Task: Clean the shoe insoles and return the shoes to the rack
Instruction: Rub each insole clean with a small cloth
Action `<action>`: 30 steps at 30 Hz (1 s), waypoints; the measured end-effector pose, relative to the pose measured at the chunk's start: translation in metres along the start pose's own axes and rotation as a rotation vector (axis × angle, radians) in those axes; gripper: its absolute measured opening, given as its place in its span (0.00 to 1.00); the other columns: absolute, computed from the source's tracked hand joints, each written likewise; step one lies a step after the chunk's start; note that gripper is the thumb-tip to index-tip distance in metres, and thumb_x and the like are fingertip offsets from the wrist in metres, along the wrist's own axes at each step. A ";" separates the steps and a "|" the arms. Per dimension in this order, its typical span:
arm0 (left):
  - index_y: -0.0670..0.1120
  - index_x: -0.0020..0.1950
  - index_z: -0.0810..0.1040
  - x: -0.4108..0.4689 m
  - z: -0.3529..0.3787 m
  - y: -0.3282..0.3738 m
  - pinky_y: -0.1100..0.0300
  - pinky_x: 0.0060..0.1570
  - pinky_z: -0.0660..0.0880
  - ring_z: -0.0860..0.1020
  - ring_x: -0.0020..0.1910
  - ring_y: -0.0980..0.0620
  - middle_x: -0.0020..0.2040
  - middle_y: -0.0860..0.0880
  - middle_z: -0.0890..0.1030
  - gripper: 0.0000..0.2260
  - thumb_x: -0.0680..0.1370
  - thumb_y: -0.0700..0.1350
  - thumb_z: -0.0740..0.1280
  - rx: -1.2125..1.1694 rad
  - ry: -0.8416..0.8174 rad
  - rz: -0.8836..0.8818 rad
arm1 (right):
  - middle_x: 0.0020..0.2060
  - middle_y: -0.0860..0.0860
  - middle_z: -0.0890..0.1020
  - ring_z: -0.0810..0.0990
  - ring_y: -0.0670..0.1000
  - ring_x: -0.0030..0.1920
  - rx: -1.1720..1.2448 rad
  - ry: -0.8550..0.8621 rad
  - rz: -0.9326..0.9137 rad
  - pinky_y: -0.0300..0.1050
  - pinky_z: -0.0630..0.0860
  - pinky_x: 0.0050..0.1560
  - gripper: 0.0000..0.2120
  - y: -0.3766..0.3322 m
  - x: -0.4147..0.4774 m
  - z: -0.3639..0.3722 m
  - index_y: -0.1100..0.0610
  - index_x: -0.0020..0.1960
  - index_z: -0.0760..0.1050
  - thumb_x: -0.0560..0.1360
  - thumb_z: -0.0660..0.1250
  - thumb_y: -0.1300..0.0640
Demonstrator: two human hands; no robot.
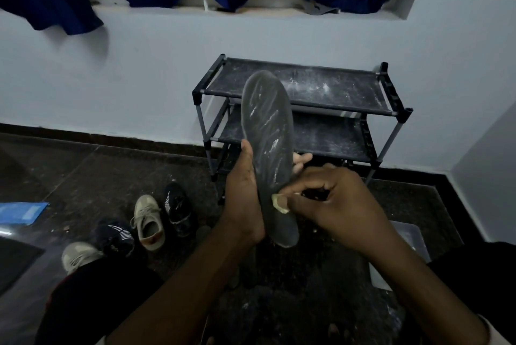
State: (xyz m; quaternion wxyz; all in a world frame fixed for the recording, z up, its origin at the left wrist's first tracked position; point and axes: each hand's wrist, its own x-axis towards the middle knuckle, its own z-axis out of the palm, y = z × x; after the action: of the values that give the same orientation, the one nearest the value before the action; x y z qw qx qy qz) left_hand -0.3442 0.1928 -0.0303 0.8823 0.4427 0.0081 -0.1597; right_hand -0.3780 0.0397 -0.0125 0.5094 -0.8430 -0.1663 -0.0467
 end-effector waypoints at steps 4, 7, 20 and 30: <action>0.36 0.64 0.77 0.002 -0.004 -0.002 0.40 0.69 0.69 0.79 0.57 0.41 0.63 0.34 0.80 0.38 0.81 0.68 0.48 -0.027 -0.012 0.022 | 0.42 0.49 0.87 0.85 0.54 0.47 0.155 -0.023 0.084 0.61 0.80 0.54 0.02 0.001 0.000 0.007 0.50 0.44 0.88 0.72 0.78 0.55; 0.35 0.63 0.78 0.001 -0.001 0.000 0.41 0.70 0.70 0.76 0.67 0.36 0.61 0.33 0.81 0.37 0.82 0.67 0.49 -0.087 -0.028 0.015 | 0.42 0.49 0.87 0.86 0.54 0.47 0.199 -0.035 0.102 0.61 0.80 0.55 0.02 0.001 0.001 0.005 0.53 0.44 0.88 0.72 0.78 0.58; 0.35 0.60 0.81 0.005 -0.001 0.000 0.45 0.67 0.73 0.81 0.61 0.41 0.59 0.34 0.82 0.40 0.82 0.68 0.46 -0.030 -0.018 0.017 | 0.44 0.43 0.85 0.83 0.43 0.46 -0.084 0.071 -0.022 0.40 0.80 0.49 0.07 0.000 -0.003 0.017 0.51 0.51 0.87 0.73 0.77 0.56; 0.32 0.62 0.77 0.002 0.002 -0.002 0.47 0.65 0.76 0.78 0.65 0.39 0.59 0.34 0.82 0.40 0.82 0.67 0.46 -0.033 -0.031 0.023 | 0.42 0.43 0.86 0.84 0.41 0.44 -0.083 0.033 -0.014 0.41 0.81 0.47 0.03 -0.004 -0.005 0.015 0.52 0.47 0.88 0.74 0.77 0.58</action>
State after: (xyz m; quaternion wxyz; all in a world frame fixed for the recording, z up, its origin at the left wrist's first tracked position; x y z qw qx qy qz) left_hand -0.3434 0.1896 -0.0309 0.8913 0.4255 -0.0082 -0.1563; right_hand -0.3858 0.0534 -0.0172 0.4763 -0.8614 -0.1615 -0.0711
